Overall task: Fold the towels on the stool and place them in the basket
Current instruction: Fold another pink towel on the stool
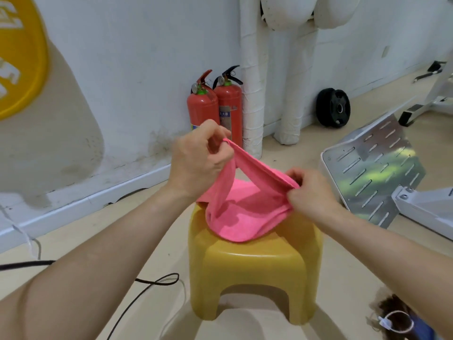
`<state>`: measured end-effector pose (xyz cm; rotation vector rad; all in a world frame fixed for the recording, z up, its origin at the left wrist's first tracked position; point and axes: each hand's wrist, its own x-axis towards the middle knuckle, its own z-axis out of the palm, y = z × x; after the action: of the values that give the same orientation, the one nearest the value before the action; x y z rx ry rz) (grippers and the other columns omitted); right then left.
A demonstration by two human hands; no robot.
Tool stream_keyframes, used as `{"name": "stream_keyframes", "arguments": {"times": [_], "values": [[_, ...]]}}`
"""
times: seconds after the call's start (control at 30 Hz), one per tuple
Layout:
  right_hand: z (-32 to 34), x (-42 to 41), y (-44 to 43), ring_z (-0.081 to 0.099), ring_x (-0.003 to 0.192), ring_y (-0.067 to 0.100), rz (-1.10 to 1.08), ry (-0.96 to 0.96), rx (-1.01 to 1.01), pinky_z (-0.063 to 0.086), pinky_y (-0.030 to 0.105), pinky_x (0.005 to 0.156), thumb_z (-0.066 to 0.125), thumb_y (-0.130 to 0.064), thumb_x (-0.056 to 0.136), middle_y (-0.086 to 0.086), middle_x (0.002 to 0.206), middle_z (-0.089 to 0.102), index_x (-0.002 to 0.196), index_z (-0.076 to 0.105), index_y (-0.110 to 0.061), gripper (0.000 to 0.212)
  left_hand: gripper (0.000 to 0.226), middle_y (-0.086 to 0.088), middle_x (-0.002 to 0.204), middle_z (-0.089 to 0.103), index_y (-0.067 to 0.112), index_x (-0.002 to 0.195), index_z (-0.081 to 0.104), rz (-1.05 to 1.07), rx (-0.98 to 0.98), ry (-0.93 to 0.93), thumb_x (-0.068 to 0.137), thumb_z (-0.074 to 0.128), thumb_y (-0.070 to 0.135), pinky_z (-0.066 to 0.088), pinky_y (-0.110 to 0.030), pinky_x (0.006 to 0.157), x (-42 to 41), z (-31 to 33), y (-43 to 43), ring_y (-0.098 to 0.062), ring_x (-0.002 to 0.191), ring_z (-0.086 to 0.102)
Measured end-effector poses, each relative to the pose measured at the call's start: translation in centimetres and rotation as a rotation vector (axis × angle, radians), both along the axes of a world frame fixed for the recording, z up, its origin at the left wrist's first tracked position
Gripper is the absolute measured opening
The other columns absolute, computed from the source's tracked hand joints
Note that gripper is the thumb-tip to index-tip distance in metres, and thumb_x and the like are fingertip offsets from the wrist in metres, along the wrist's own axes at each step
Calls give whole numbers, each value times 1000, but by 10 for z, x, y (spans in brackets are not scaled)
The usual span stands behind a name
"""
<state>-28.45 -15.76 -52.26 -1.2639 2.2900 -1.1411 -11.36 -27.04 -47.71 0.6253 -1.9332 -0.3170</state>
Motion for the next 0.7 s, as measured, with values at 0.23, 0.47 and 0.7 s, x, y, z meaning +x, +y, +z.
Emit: {"name": "stream_keyframes", "arguments": {"times": [0.23,0.47,0.7], "values": [[70,-55,17,53,64,14,50,-439,264,52,21,50,47,11,84,7,80,60,97,64,-13,32,2,15,65,58,19,74,58,307,135,253,74,60,18,44,-19,63,21,57,-27,-2,61,55],[180,-71,21,61,47,7,186,-345,159,37,13,34,47,11,87,10,68,59,87,63,-9,26,6,13,65,58,25,76,60,315,207,369,72,60,20,45,-23,65,34,99,-26,-9,63,57],[218,-82,19,45,33,2,137,-273,13,29,10,31,48,9,89,5,59,50,108,64,0,27,21,7,64,62,25,66,68,158,476,231,79,62,10,41,-21,57,34,114,-34,-4,52,50]]}}
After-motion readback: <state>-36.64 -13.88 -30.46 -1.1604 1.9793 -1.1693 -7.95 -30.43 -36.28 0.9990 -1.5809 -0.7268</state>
